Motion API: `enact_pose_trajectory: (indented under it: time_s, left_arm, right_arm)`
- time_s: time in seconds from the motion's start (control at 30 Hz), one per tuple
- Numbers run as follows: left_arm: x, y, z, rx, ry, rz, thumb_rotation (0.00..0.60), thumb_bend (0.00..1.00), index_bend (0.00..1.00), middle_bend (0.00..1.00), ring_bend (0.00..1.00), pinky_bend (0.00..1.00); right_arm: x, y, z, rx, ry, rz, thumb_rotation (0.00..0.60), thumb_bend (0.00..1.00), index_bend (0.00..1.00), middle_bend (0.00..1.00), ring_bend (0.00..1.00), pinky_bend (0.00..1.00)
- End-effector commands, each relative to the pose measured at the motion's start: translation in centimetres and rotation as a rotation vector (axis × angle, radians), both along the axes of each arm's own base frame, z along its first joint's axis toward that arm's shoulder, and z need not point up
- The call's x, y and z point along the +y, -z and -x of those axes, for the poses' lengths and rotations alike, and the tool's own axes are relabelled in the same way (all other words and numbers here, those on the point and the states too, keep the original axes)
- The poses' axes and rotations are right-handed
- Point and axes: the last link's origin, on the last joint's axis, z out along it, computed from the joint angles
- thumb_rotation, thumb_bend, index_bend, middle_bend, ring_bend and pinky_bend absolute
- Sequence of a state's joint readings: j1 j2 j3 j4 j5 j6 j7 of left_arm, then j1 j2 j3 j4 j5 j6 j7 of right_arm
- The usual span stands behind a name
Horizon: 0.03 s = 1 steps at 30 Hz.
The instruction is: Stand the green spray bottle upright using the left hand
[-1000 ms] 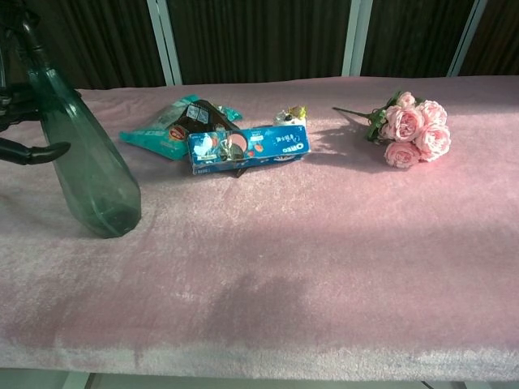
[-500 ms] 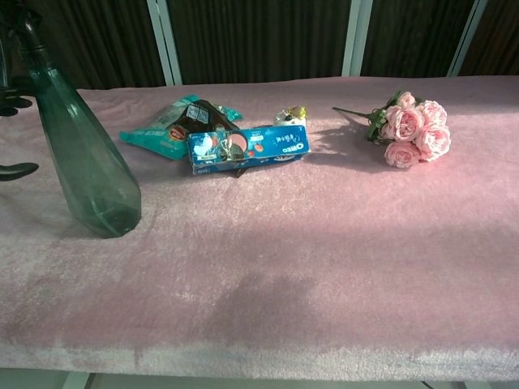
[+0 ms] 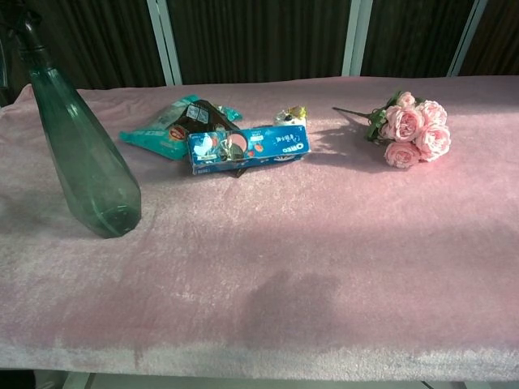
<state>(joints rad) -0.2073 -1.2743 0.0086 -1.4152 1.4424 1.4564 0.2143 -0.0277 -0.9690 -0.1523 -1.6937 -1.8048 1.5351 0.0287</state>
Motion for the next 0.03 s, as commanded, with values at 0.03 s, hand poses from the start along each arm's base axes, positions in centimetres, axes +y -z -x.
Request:
enact_pose_trajectory:
  time_s: [0.03]
  left_arm:
    - [-1.52, 0.92, -0.28, 0.056, 0.037, -0.008, 0.600, 0.30, 0.00, 0.00, 0.00, 0.00]
  right_arm:
    - [-0.14, -0.21, 0.26, 0.004, 0.010, 0.021, 0.600, 0.34, 0.00, 0.00, 0.00, 0.00]
